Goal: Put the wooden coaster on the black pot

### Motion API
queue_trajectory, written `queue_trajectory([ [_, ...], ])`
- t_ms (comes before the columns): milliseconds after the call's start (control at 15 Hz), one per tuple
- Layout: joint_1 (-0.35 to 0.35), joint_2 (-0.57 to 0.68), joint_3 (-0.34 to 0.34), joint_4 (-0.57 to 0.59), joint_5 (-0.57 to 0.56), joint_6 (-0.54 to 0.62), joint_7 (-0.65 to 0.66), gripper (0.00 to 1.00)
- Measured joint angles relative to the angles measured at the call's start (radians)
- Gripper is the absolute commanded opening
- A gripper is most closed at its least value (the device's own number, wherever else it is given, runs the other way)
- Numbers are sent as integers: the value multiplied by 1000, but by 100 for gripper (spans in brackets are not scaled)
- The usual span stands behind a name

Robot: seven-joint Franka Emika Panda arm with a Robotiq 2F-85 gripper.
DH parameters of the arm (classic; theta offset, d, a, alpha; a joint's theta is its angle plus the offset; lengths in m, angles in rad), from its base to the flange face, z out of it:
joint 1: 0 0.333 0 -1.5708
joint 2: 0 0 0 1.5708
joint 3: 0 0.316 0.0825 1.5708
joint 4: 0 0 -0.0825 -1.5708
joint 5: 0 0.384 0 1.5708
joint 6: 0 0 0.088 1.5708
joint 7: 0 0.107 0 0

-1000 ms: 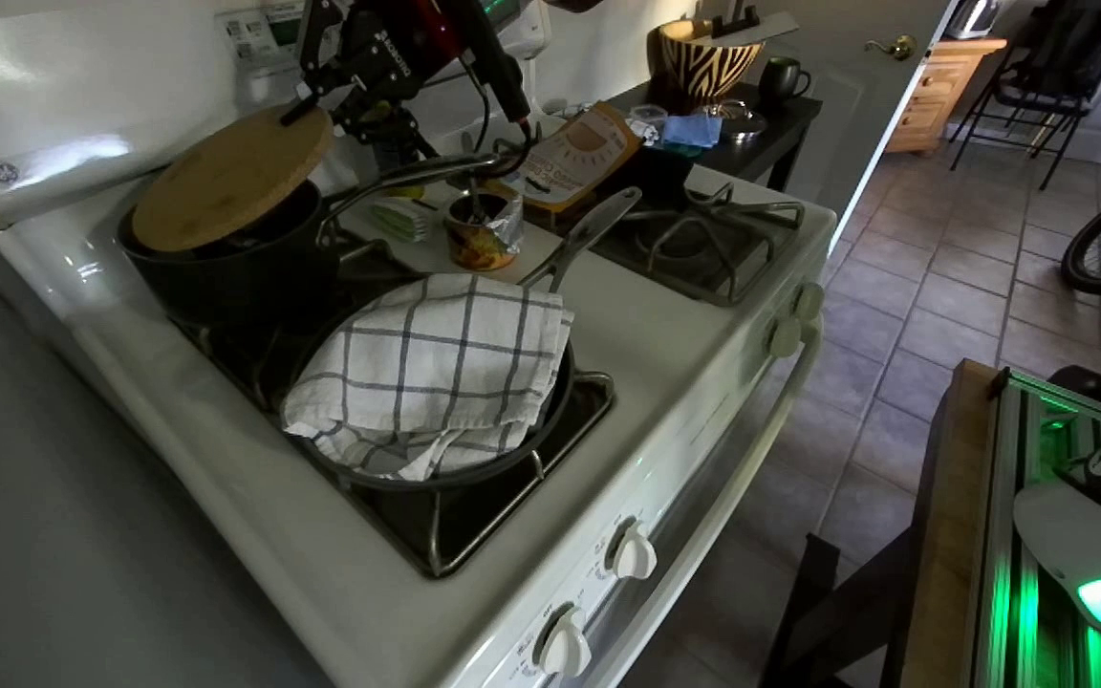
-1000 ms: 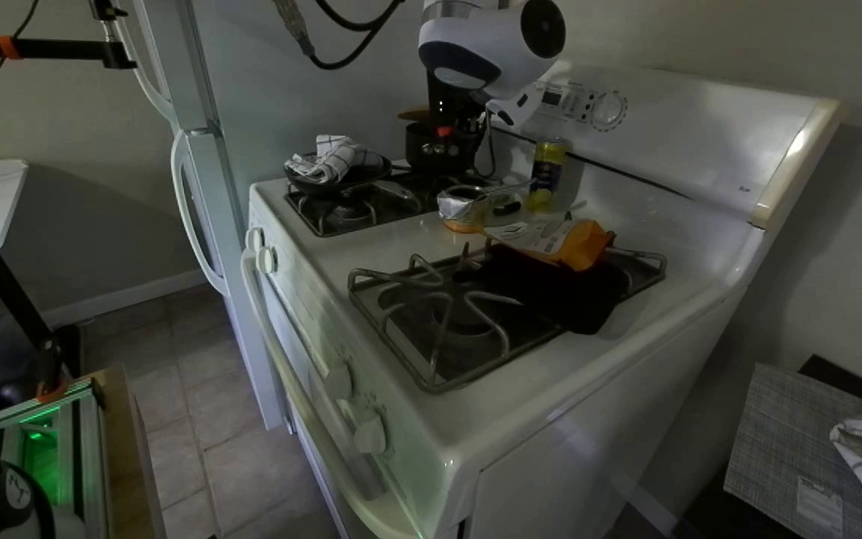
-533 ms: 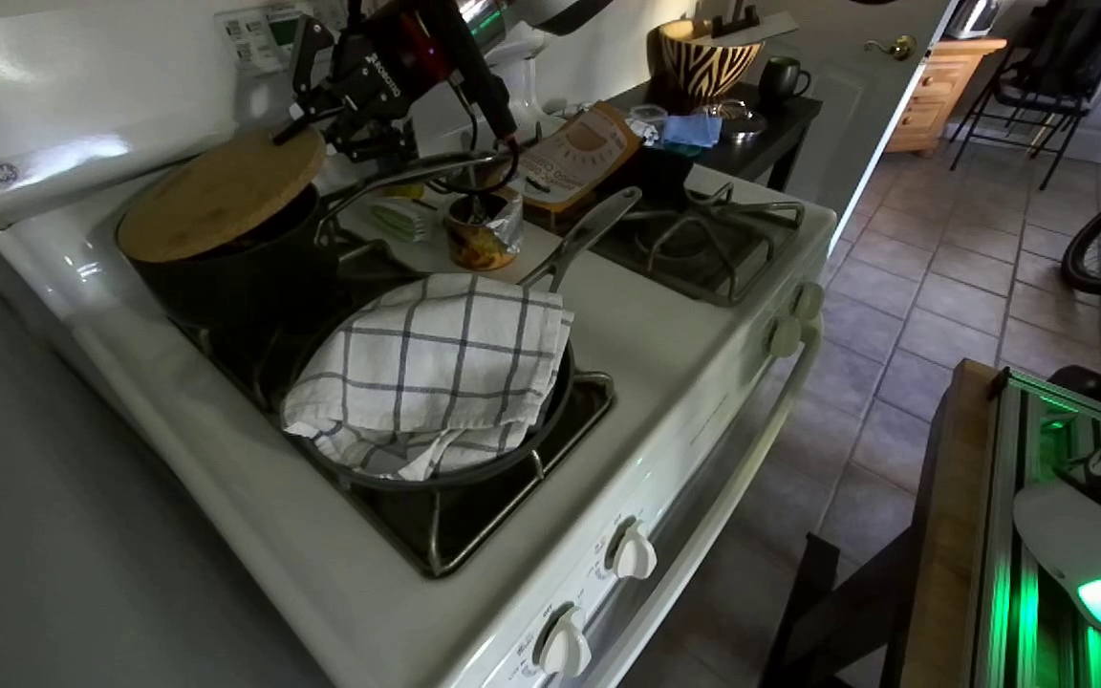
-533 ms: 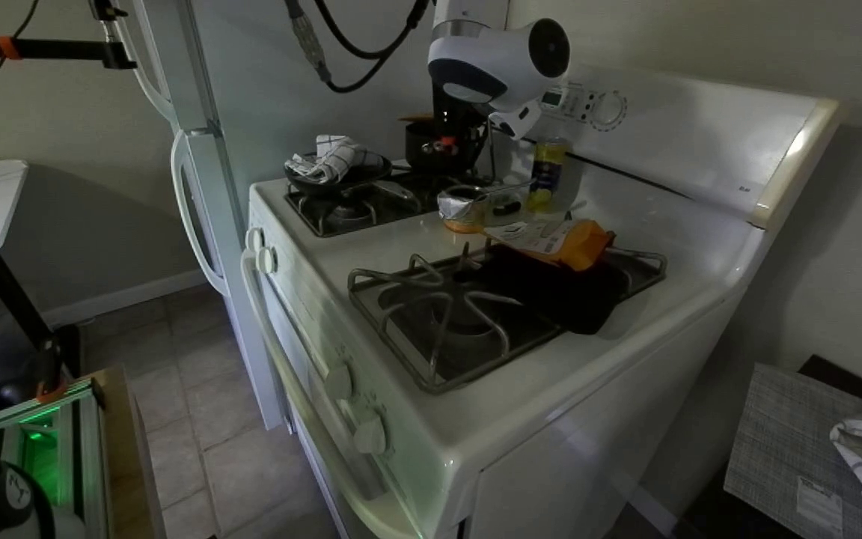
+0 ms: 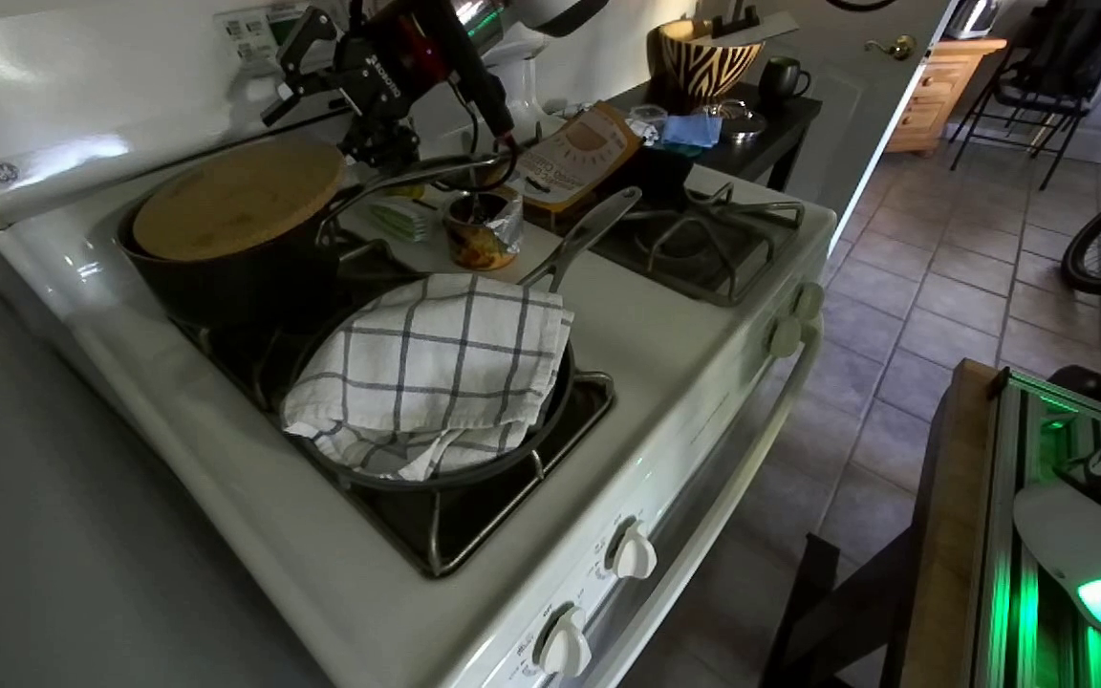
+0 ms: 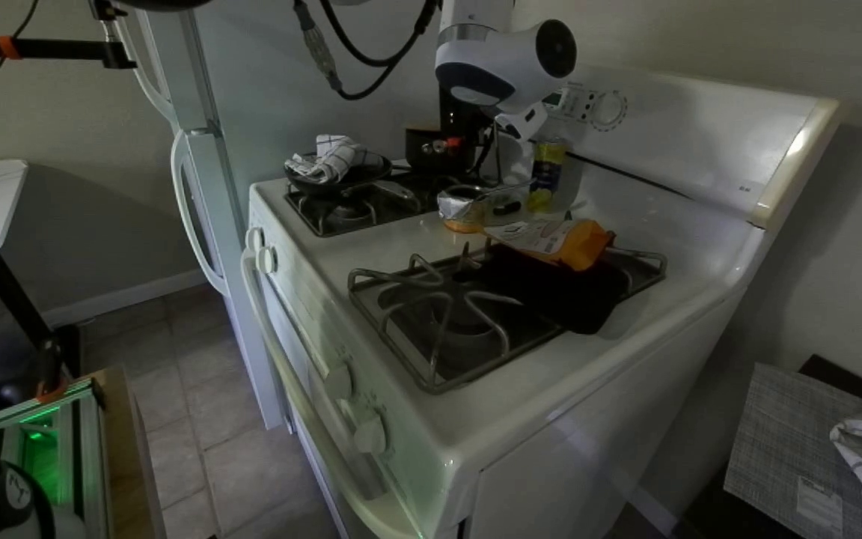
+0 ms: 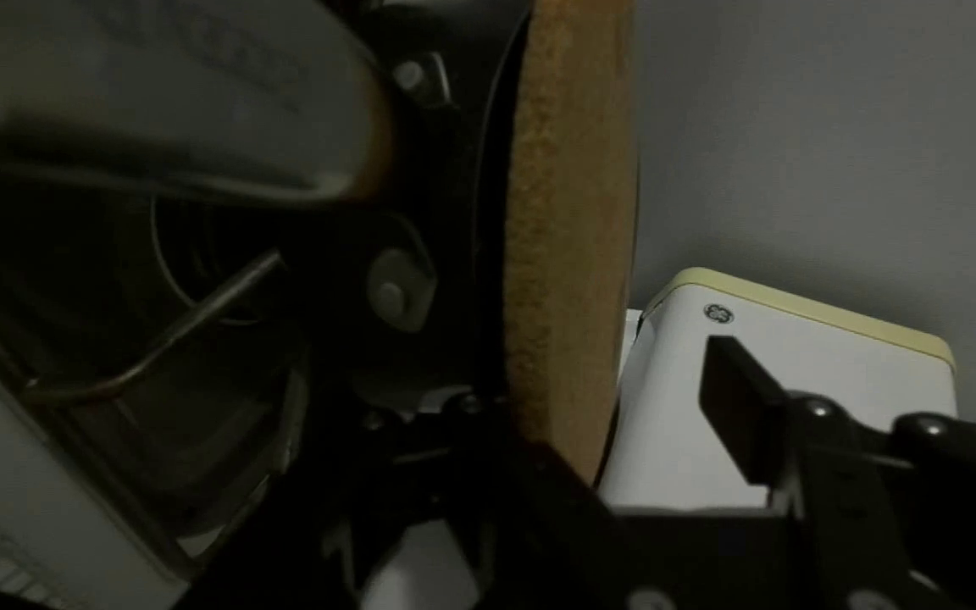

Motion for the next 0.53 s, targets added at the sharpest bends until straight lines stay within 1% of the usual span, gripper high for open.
queue_trajectory([
  [67,2,2,-3,4,-11,3,14,99],
  [133,5,4,-7,8,-26,12,30,100],
  [400,33,5,-24,16,-114,85,121,100],
  [533,52,5,-33,17,-170,121,188,100],
])
